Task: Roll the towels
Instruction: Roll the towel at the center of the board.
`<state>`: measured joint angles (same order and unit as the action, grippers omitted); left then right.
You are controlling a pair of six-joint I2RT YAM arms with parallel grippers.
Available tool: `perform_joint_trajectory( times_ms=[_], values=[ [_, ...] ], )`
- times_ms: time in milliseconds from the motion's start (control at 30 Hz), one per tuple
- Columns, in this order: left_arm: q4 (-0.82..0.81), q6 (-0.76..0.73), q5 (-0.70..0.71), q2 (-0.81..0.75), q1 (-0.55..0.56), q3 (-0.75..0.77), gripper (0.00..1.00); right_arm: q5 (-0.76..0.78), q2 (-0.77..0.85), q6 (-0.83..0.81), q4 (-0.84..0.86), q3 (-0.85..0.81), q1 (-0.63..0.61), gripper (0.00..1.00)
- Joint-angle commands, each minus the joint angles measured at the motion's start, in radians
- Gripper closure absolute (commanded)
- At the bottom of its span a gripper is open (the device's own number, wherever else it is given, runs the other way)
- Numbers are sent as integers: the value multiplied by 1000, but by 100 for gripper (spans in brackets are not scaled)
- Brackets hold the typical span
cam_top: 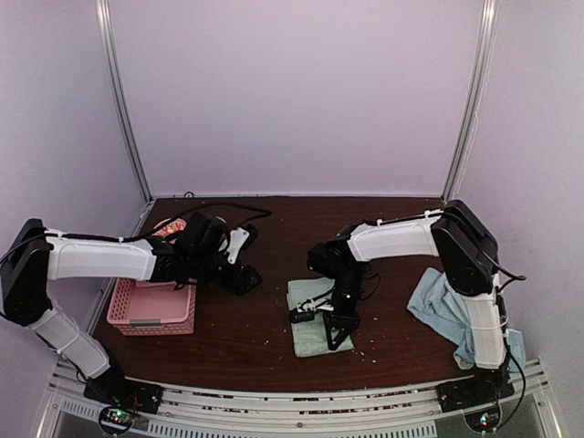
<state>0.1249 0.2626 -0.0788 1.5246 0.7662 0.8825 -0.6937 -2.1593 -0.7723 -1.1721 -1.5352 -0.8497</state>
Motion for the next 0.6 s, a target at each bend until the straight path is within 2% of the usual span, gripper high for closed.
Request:
perform_joint_trajectory(
  times_ms=[0,100,167,267,367,567],
  values=[
    [-192,-99,49,-233,39,-96,39,-69,-177,-75,-171,-103,54,99],
    [-237,-228,14,-295,125,-106,41,-79,-247,-46,-185,-144,79,99],
    [-163,-305,32,-254,215,-44,41,-72,-277,-25,-185,-158,86,99],
    [-9,-376,48,-94,332,95,41,-80,-300,5,-177,-169,98,99],
    [98,-378,58,74,400,212,41,-79,-304,10,-172,-173,101,99],
    [151,-430,22,267,475,307,41,-75,-304,52,-159,-169,103,99]
  ],
)
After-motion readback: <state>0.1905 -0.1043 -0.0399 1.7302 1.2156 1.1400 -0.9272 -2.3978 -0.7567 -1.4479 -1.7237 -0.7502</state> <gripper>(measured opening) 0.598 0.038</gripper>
